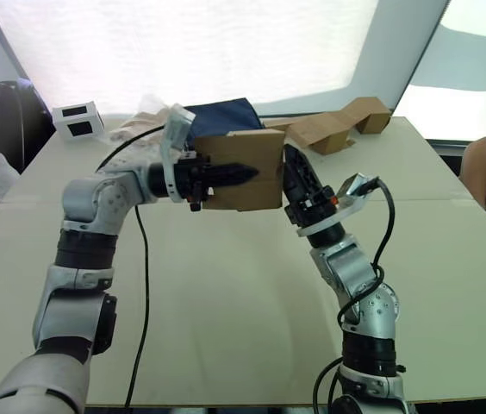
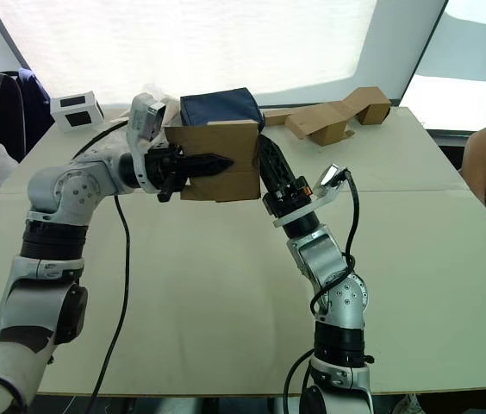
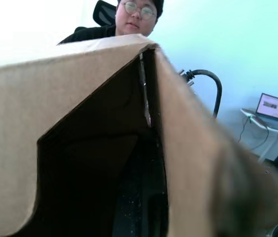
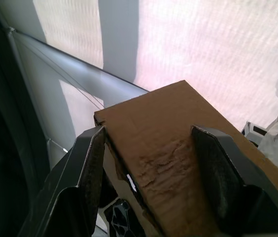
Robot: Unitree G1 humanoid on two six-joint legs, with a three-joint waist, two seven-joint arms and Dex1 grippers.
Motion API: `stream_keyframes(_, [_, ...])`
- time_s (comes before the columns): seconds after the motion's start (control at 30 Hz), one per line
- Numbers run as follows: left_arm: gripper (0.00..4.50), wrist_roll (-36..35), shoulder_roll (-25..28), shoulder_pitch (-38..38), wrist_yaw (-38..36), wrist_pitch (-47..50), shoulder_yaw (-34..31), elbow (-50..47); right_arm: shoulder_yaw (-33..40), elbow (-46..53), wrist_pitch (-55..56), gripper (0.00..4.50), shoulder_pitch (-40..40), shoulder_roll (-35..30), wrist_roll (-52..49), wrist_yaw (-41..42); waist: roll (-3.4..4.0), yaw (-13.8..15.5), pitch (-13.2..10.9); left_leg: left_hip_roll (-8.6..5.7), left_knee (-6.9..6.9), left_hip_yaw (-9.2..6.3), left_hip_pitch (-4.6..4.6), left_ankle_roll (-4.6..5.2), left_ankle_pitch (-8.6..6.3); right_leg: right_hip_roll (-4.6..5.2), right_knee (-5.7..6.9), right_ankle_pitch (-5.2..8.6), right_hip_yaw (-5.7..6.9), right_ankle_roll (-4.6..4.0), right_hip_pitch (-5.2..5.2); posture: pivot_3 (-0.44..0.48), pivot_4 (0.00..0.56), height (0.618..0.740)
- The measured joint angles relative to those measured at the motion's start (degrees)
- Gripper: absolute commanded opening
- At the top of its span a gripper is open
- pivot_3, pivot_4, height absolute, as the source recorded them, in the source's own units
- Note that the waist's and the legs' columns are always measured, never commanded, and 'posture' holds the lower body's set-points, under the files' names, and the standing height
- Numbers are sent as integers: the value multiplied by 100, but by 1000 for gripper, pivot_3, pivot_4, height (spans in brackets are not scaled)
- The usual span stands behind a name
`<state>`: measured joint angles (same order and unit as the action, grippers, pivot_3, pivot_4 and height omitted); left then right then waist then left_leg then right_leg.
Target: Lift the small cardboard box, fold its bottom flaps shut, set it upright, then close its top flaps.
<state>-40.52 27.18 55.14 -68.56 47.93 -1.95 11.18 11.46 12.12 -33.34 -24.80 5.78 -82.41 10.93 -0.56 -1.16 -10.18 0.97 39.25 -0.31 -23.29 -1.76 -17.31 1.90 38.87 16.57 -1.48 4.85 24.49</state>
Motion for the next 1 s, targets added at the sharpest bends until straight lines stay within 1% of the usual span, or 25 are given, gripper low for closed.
stream_keyframes(0.2, [0,3,-21,0,28,-9,-98,0,-97,5,-39,2807,2,8,17,2,0,-1,0,0,0,0,0,-1,0,0,1,0,0,0,0,0,150,740])
stream_keyframes(0.37, [0,5,17,1,39,-8,-124,54,-167,117,-257,2807,154,-531,217,154,0,6,0,-1,0,0,0,-1,0,1,0,0,0,0,0,0,150,740])
stream_keyframes(0.47, [0,3,26,2,35,-8,-125,57,-152,117,-314,2807,213,-708,235,182,0,4,0,-1,0,0,0,-1,0,0,0,0,0,0,0,0,150,740])
stream_keyframes(0.77, [0,-1,26,21,32,-8,-126,138,26,115,-303,2807,327,-697,60,191,0,4,0,0,0,0,0,-1,0,-1,1,0,0,-1,0,0,150,740])
stream_keyframes(0.83, [0,-1,27,32,30,-8,-126,160,35,115,-303,2311,390,-687,15,190,0,4,0,0,0,0,0,-1,0,-1,1,0,0,-1,0,0,150,740])
stream_keyframes(0.87, [0,-1,27,36,28,-8,-126,163,35,115,-302,2156,406,-684,4,188,0,4,0,0,0,0,0,-1,0,-1,1,0,0,-1,0,0,150,740])
stream_keyframes(0.9, [0,-1,27,41,24,-8,-126,165,36,115,-301,1812,419,-682,0,188,0,1,0,0,0,0,0,-1,0,-1,1,0,0,-1,1,0,150,740])
stream_keyframes(1.0, [0,0,31,52,11,-8,-126,170,38,115,-289,466,465,-675,-9,182,0,0,0,0,0,0,1,-1,0,-1,1,0,0,-1,0,0,150,740])
